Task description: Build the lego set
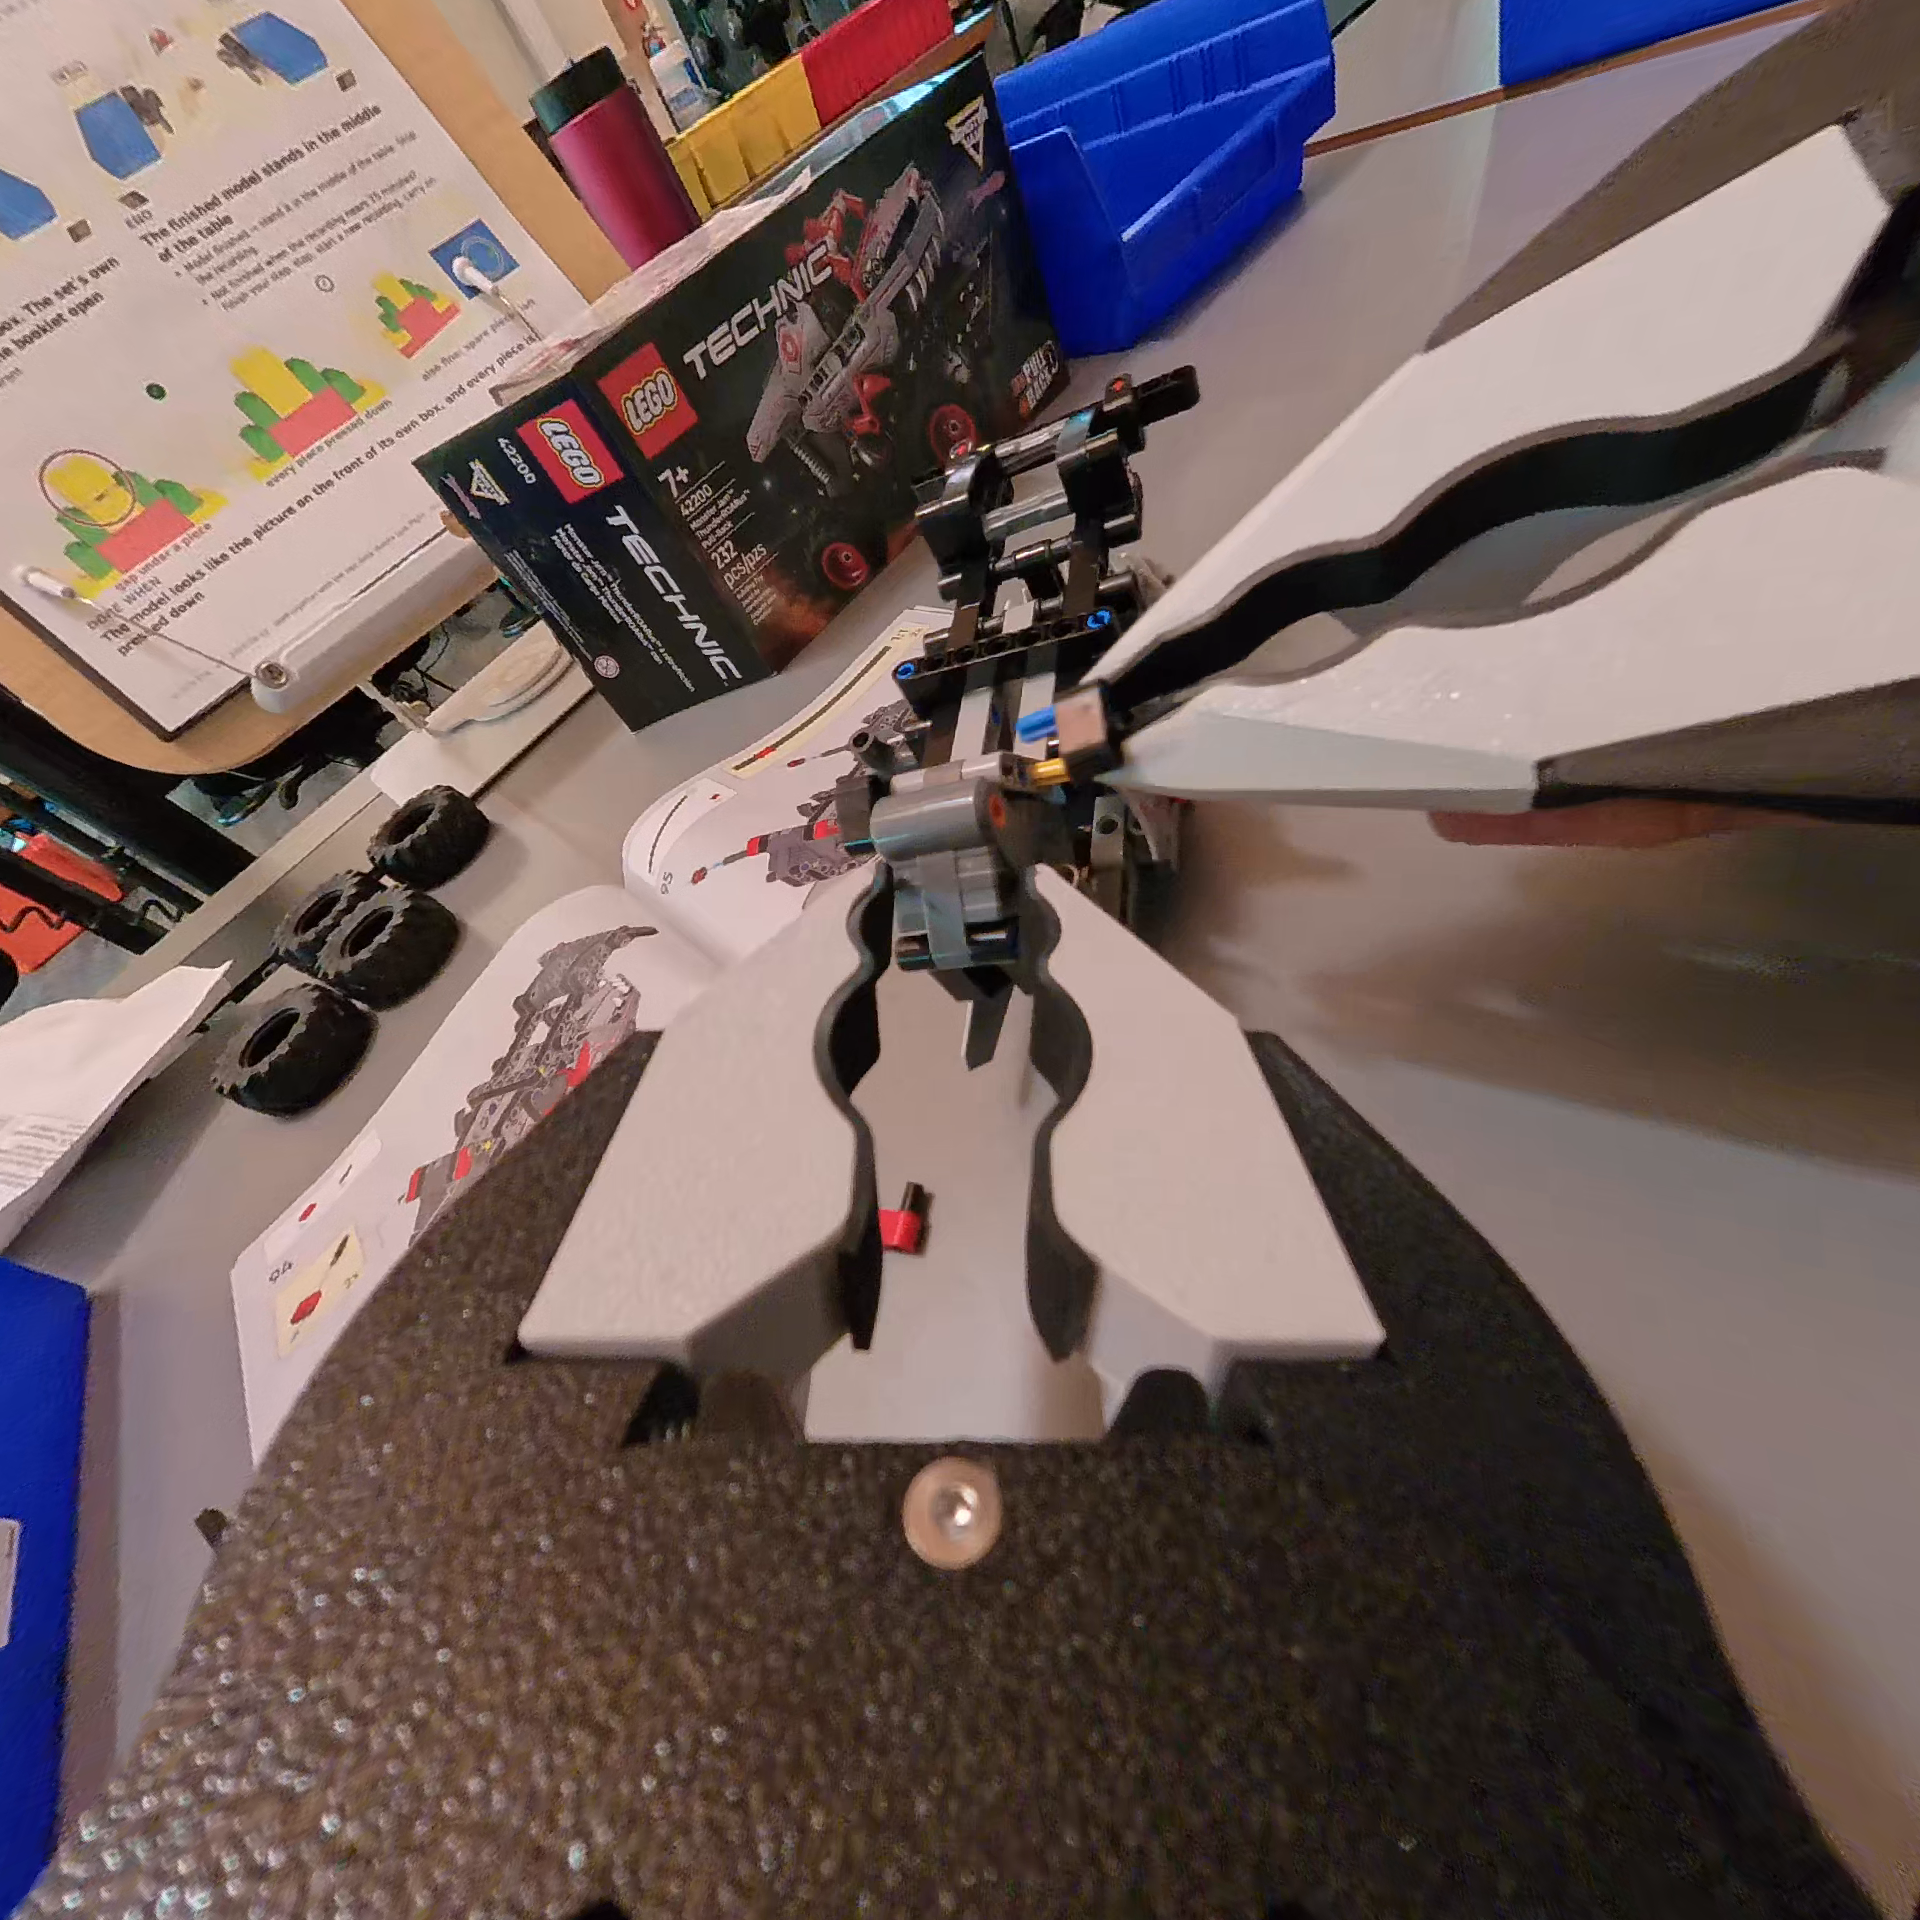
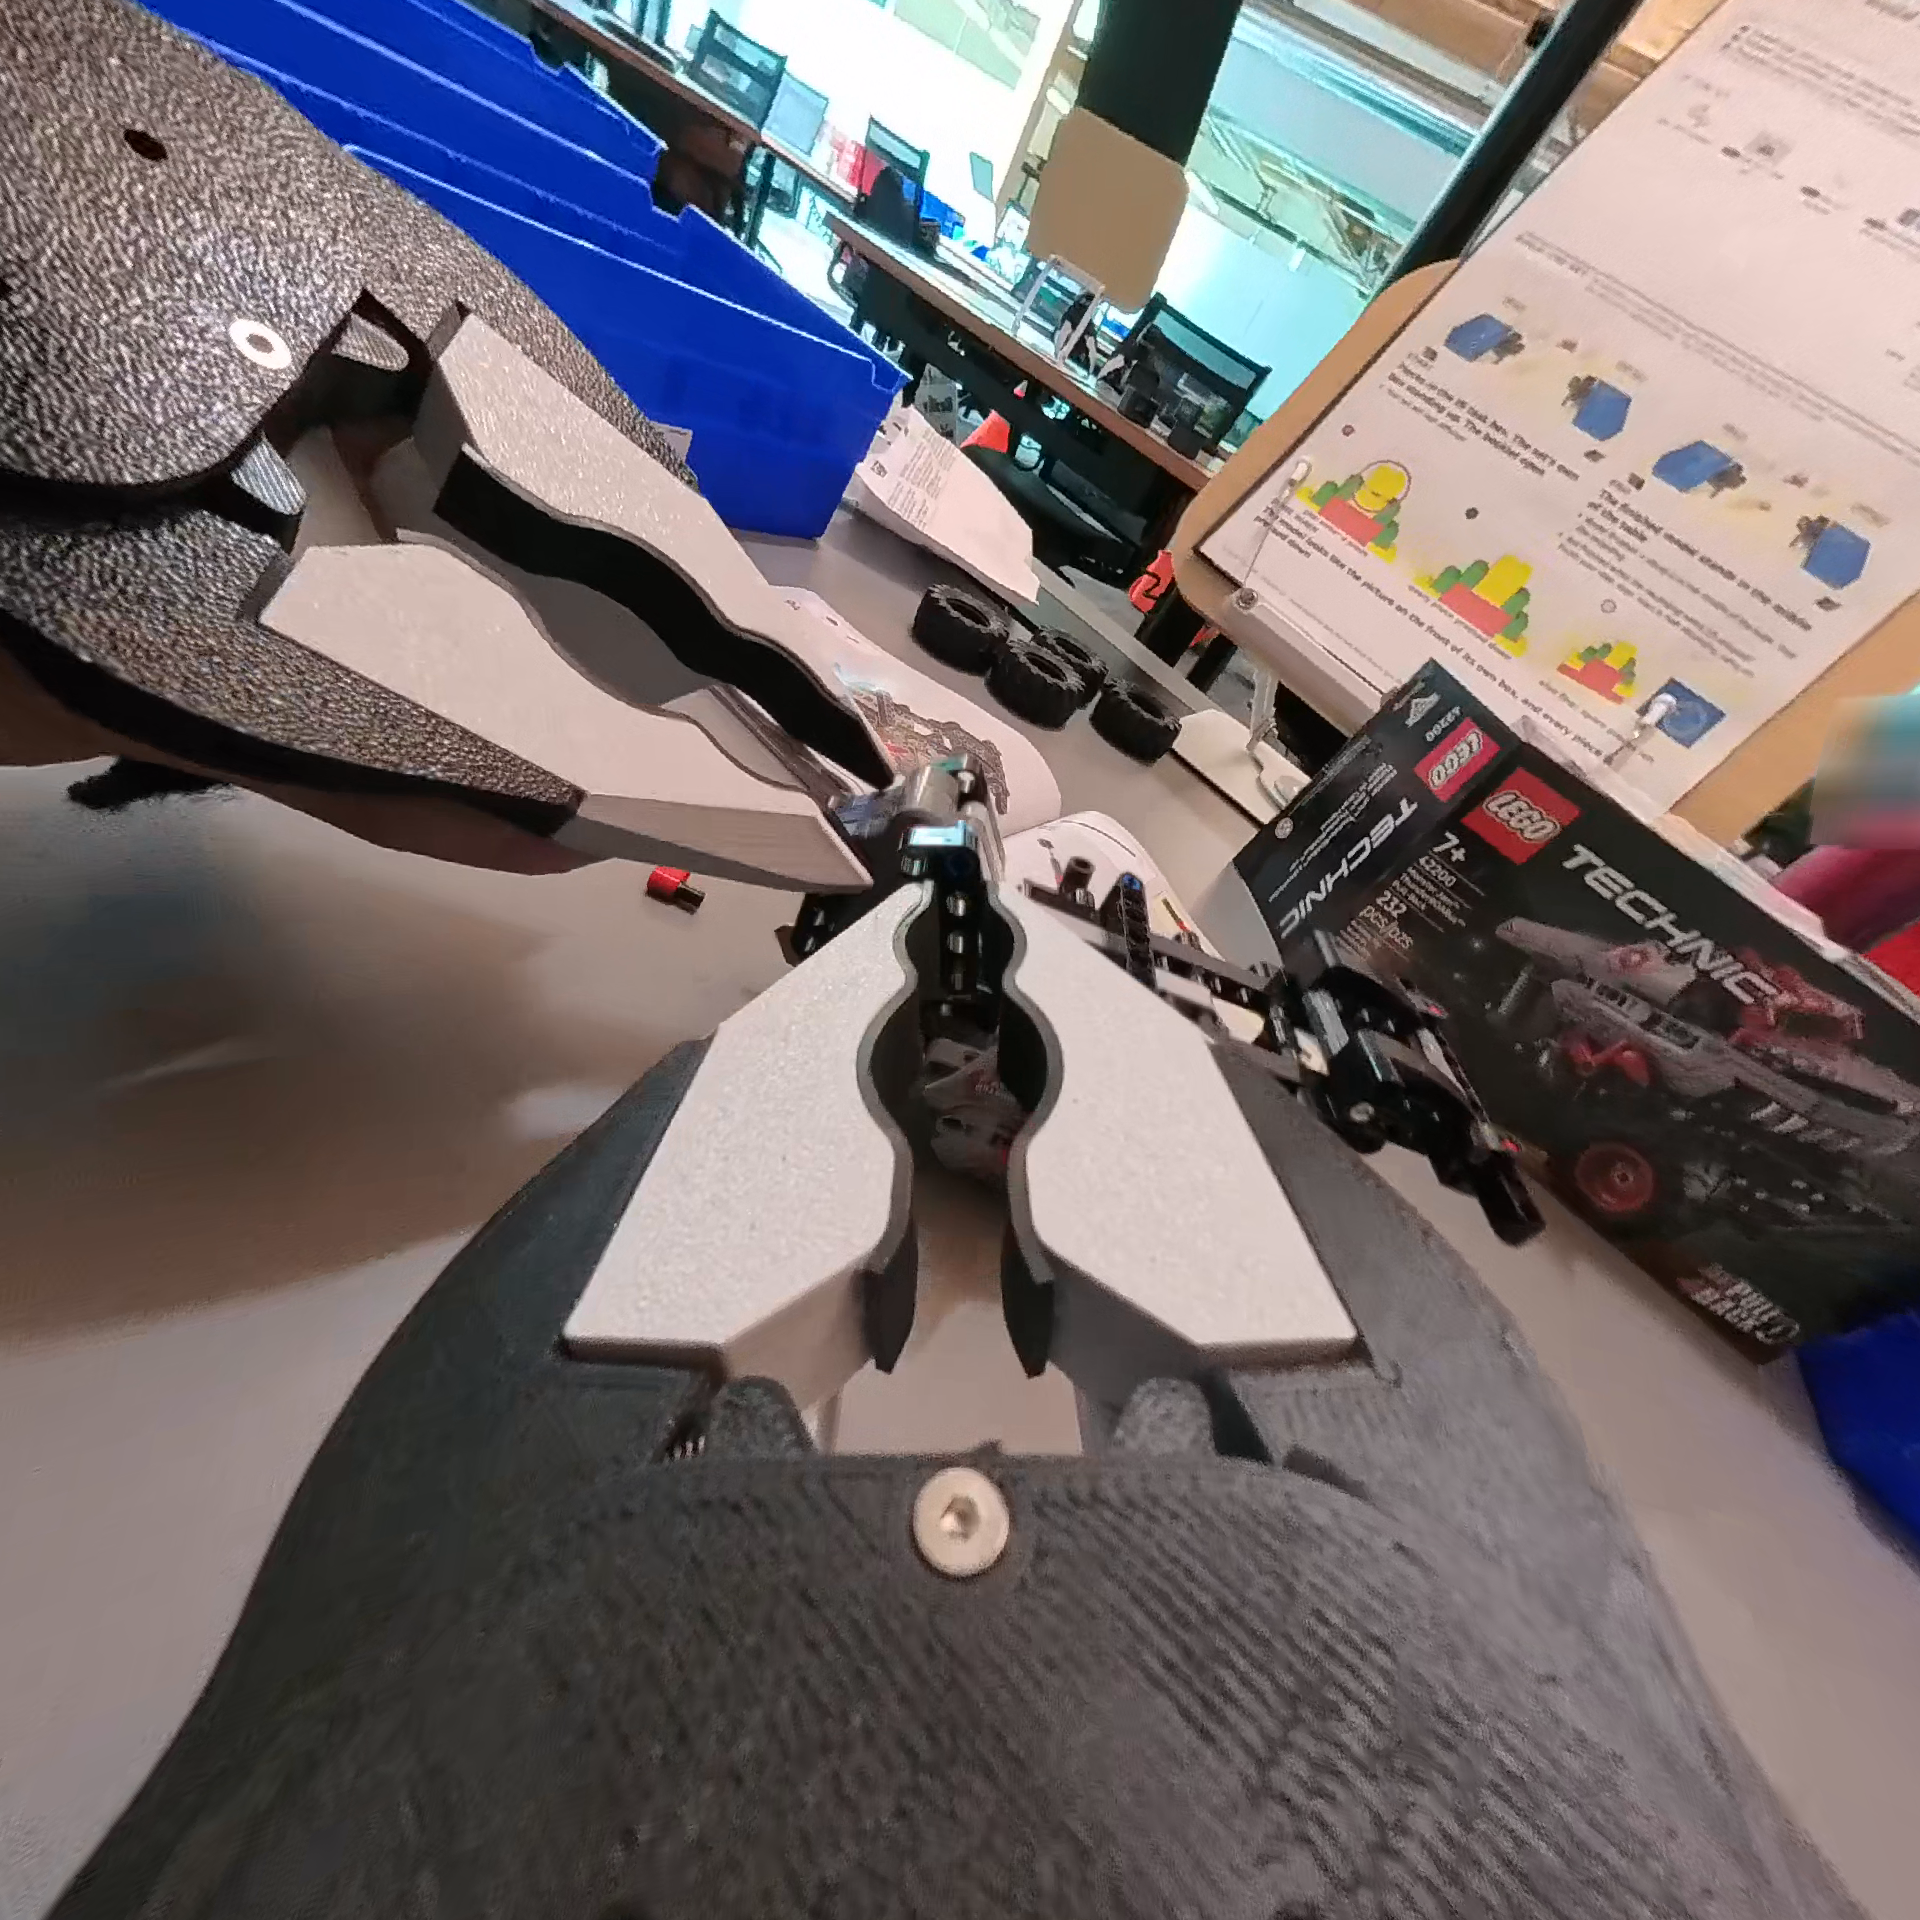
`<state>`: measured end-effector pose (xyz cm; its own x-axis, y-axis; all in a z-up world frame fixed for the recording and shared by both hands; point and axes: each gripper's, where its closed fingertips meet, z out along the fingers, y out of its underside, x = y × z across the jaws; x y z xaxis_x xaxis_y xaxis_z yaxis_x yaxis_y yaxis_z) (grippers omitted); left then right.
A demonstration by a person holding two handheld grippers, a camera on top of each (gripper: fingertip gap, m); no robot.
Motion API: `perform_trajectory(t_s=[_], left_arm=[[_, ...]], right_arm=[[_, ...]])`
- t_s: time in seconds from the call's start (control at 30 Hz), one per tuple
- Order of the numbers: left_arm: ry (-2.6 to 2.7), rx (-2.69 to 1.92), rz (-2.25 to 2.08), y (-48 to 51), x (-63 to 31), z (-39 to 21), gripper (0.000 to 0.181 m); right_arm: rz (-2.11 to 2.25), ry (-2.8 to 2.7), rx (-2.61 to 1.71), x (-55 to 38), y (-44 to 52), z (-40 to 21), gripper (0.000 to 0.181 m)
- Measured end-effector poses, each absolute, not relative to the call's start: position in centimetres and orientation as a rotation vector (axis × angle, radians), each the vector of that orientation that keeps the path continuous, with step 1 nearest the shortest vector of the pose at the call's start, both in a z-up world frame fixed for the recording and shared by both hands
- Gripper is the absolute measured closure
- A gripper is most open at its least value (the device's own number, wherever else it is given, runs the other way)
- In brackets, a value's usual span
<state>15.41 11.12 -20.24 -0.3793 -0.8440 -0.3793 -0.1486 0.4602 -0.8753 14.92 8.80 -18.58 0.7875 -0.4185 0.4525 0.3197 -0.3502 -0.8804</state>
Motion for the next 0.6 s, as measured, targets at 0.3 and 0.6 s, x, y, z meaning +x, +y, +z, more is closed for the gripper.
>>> perform_trajectory(t_s=[0.3,0.6], left_arm=[[1.812,-0.852,-0.989,11.6,15.5,-20.3,0.159],[1.806,-0.86,-0.989,11.8,15.6,-20.4,0.16]], right_arm=[[-0.768,0.02,-1.77,15.6,10.0,-18.0,0.176],[-0.822,-0.014,-1.804,15.7,10.4,-18.6,0.176]])
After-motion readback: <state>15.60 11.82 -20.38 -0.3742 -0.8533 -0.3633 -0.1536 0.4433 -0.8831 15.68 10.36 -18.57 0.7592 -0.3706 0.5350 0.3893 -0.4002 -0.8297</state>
